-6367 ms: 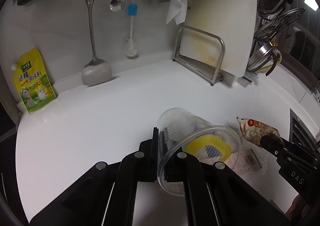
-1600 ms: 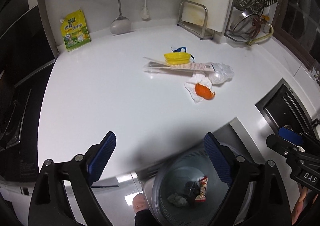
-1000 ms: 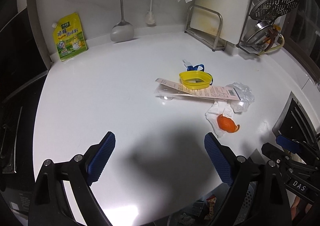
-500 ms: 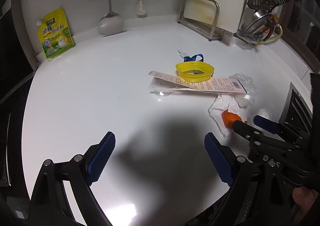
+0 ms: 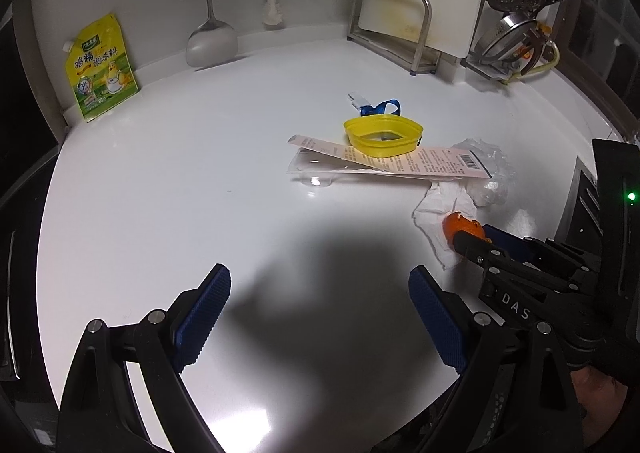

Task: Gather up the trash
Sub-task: 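Grasp the orange peel with the right tool while the left tool grasps the white tissue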

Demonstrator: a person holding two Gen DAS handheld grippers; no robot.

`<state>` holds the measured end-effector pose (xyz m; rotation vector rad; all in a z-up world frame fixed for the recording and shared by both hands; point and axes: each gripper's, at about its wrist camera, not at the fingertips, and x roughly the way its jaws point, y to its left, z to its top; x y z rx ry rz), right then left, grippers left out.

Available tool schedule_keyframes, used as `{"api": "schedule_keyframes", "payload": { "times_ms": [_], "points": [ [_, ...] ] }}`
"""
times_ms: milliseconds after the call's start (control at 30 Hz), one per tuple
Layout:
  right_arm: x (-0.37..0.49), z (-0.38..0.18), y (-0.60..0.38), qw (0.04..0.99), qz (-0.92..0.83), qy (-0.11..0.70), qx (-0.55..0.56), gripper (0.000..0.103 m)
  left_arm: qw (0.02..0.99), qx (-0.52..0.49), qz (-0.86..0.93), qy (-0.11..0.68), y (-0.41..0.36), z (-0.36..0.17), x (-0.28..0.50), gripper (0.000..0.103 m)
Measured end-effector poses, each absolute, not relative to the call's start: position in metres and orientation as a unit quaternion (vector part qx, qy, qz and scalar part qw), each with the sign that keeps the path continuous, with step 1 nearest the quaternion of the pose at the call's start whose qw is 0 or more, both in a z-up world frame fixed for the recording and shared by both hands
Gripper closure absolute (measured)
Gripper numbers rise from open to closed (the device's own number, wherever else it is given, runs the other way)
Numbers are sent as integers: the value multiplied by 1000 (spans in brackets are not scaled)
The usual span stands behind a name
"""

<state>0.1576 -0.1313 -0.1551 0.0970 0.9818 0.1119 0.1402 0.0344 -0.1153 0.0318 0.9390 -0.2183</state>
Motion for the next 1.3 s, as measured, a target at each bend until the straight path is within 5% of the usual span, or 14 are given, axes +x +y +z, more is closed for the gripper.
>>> {"api": "schedule_keyframes", "payload": {
  "times_ms": [1133,1300],
  "points": [
    [67,-140,-265,879,0,447,166,75,880,26,-128,457,-92,-156,176,14],
    [60,-140,-273,878,-5,446,170,75,877,33,-128,463,-101,-161,178,44]
  ]
}}
